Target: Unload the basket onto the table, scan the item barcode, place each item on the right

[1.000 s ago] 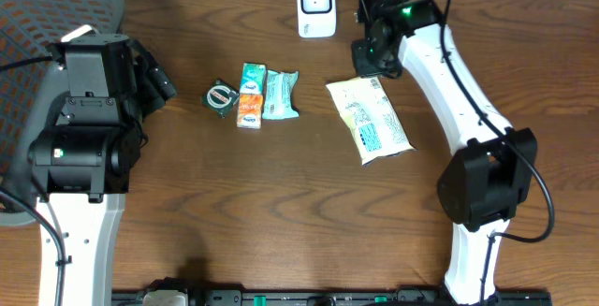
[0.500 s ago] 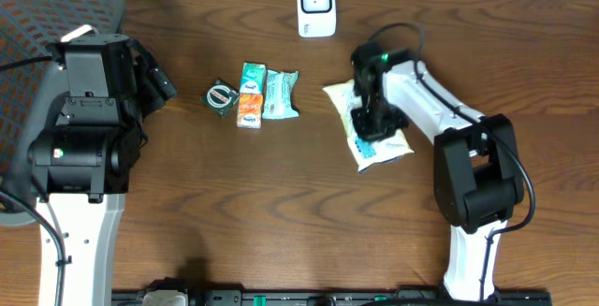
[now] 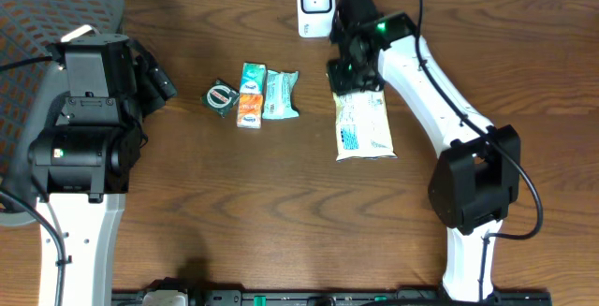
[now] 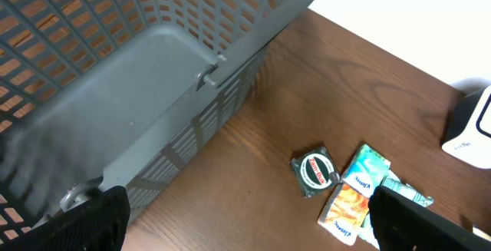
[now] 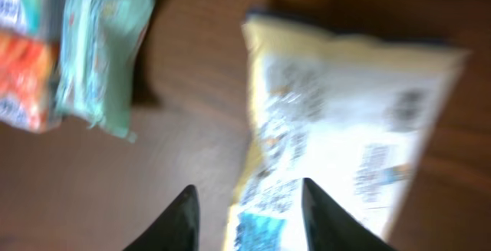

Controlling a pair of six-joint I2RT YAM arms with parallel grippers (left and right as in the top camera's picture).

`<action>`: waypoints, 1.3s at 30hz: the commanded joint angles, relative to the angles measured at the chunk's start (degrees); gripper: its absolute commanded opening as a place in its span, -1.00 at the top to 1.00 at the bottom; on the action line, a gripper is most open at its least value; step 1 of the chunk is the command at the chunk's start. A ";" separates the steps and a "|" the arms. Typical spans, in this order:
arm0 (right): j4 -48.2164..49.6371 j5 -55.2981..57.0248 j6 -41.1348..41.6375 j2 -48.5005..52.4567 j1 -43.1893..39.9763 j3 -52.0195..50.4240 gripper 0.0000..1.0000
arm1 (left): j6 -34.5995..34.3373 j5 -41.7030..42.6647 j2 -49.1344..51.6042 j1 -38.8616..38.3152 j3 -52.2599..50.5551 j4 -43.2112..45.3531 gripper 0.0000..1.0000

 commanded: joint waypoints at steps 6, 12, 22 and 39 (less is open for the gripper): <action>2.54 12.37 2.10 -0.11 -0.24 -7.78 0.20 | -0.28 -0.59 -0.44 0.20 0.74 -0.07 -0.95; 14.49 3.21 4.55 -0.11 -0.07 -21.40 0.21 | -0.28 -0.59 -0.44 0.20 0.74 -0.07 -0.95; 9.84 4.55 7.98 -0.74 -1.11 -7.82 0.06 | -0.28 -0.59 -0.44 0.20 0.74 -0.07 -0.96; -2.21 4.22 5.90 -0.66 1.57 -21.97 0.05 | -0.28 -0.59 -0.44 0.20 0.74 -0.07 -0.95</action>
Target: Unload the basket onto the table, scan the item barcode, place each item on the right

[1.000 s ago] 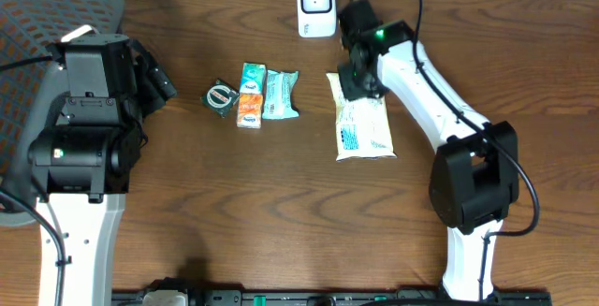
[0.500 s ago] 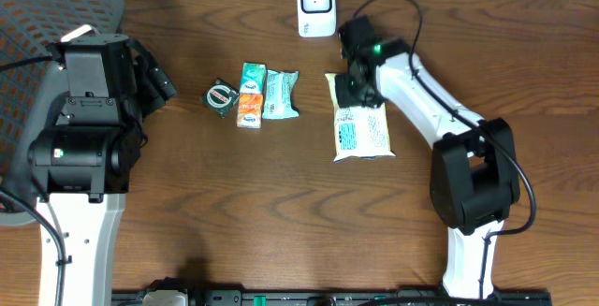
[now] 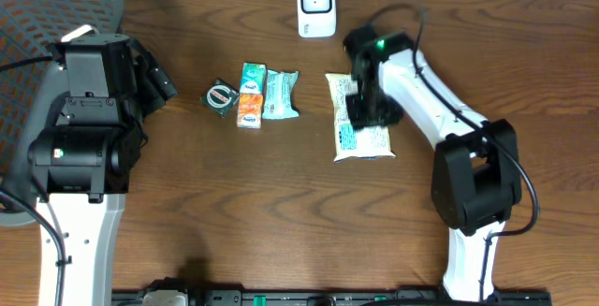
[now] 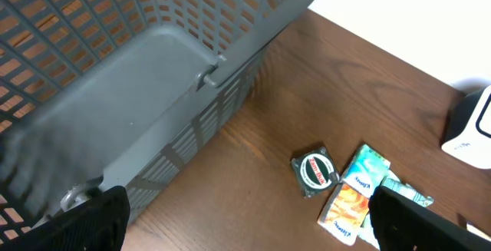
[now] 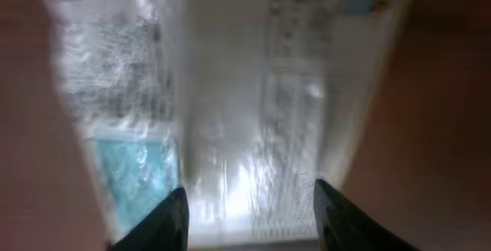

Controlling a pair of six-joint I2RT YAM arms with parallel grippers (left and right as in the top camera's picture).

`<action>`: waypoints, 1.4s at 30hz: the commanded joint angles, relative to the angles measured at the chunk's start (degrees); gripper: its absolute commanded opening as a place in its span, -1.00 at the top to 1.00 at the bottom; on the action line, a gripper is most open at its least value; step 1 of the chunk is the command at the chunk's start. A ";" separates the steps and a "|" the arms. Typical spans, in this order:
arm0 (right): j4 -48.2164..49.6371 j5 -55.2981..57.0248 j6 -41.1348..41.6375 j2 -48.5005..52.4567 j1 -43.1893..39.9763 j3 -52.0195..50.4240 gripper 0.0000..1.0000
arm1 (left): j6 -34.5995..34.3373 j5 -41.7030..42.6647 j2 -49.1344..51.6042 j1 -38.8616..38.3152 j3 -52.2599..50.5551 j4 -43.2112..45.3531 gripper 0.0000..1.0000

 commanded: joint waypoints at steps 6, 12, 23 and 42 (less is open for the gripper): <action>2.80 -0.31 2.86 -0.90 2.78 -3.08 -0.01 | -0.28 -0.59 -0.44 0.20 0.74 -0.11 -0.95; -1.84 8.48 1.53 -2.93 -2.05 11.26 -0.99 | -0.28 -0.59 -0.44 0.20 0.74 -0.11 -0.95; 9.88 -12.35 0.07 -2.80 -17.03 3.85 -0.98 | -0.28 -0.59 -0.44 0.20 0.74 -0.11 -0.96; 33.38 -30.82 -1.86 -2.80 -11.45 -23.04 -0.04 | -0.28 -0.59 -0.44 0.20 0.74 -0.11 -0.95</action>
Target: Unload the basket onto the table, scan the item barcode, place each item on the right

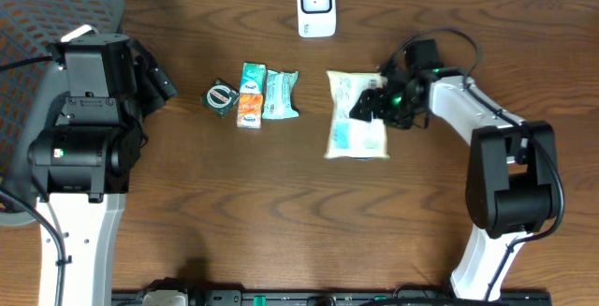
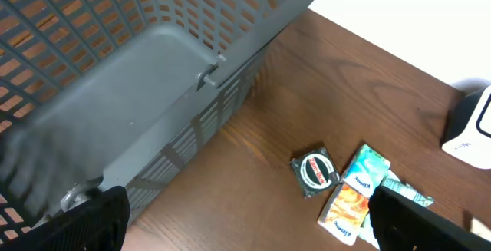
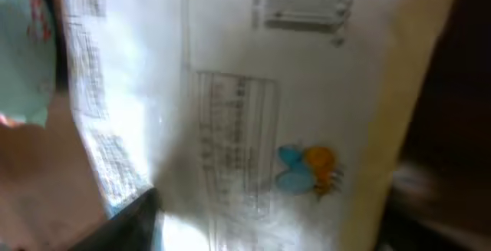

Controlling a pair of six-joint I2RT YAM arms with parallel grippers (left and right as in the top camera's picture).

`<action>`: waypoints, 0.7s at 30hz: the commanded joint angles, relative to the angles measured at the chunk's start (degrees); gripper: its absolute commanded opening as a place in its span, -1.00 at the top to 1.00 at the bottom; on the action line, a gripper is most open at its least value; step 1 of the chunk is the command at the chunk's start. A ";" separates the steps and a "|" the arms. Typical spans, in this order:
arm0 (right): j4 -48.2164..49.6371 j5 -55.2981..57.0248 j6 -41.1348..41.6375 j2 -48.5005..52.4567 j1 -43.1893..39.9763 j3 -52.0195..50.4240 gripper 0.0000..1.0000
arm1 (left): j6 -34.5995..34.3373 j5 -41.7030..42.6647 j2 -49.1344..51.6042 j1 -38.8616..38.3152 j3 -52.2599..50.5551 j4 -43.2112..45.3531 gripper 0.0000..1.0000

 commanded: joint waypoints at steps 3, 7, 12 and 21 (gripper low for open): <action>0.35 -0.92 0.15 1.66 2.73 -2.99 0.54 | -0.28 -0.59 -0.42 0.20 0.74 -0.07 -0.95; -2.56 -1.62 -0.70 0.63 2.58 1.20 0.70 | -0.28 -0.59 -0.42 0.20 0.74 -0.07 -0.95; -10.32 5.57 -7.39 -1.88 2.49 9.70 0.42 | -0.28 -0.59 -0.42 0.20 0.74 -0.07 -0.95; -24.06 10.49 -7.39 -2.19 3.69 21.44 0.13 | -0.28 -0.59 -0.42 0.20 0.74 -0.07 -0.96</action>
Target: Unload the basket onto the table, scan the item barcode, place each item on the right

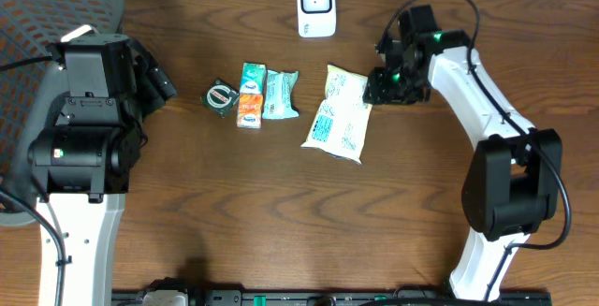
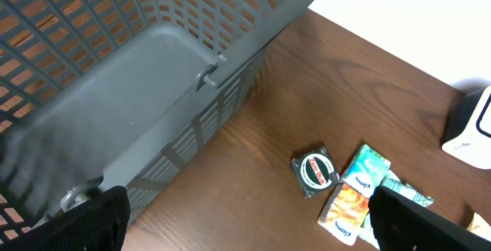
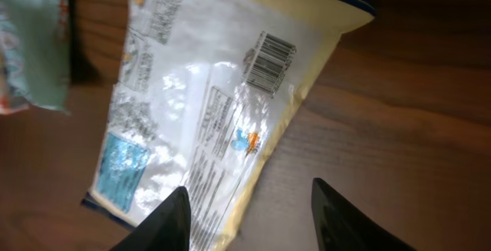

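Note:
A yellow-edged white snack packet (image 1: 337, 111) lies tilted on the table, its barcode (image 3: 270, 53) facing up near the far right corner. My right gripper (image 1: 379, 87) hovers open over the packet's right edge. In the right wrist view its fingertips (image 3: 167, 222) straddle that edge without gripping it. The white scanner (image 1: 316, 5) stands at the table's back edge, behind the packet. My left gripper (image 2: 253, 224) is open near the basket, far from the packet.
A grey mesh basket (image 2: 115, 59) fills the far left. A round green tin (image 1: 221, 95), an orange and teal carton (image 1: 250, 94) and a teal pouch (image 1: 280, 94) lie in a row left of the packet.
The packet has turned, its near end now swung left toward the teal pouch. My right gripper has moved back and up from the packet's right side. The left arm is unchanged.
My right gripper was open at the packet's far left corner, by the scanner. Then it was over the packet's middle, then low at its right side. The packet lay straight throughout and is now slanted, same face up. The left arm stayed put.

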Controlling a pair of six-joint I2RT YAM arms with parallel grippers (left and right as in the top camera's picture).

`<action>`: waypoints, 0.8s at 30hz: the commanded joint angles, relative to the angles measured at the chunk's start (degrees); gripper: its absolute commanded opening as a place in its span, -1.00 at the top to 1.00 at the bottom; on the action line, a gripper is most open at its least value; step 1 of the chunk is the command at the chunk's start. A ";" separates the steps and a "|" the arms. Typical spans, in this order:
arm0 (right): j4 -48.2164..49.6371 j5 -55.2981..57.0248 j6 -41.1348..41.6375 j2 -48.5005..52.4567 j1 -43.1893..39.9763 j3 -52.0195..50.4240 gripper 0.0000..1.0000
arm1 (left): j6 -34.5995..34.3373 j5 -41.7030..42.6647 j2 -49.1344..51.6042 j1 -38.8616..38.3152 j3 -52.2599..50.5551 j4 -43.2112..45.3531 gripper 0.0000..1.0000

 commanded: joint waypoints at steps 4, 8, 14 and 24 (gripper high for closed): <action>-0.15 -8.22 -0.96 -1.29 6.25 0.68 0.37 | -0.28 -0.57 -0.42 0.20 0.74 -0.07 -0.96; 6.08 -1.18 5.01 -1.16 13.51 -2.47 0.39 | -0.28 -0.57 -0.42 0.20 0.74 -0.07 -0.96; 12.00 8.24 14.40 -1.16 20.68 -9.01 0.39 | -0.28 -0.57 -0.42 0.20 0.74 -0.07 -0.96; 4.22 29.31 24.28 -1.18 19.45 -11.76 0.35 | -0.28 -0.57 -0.42 0.20 0.74 -0.07 -0.96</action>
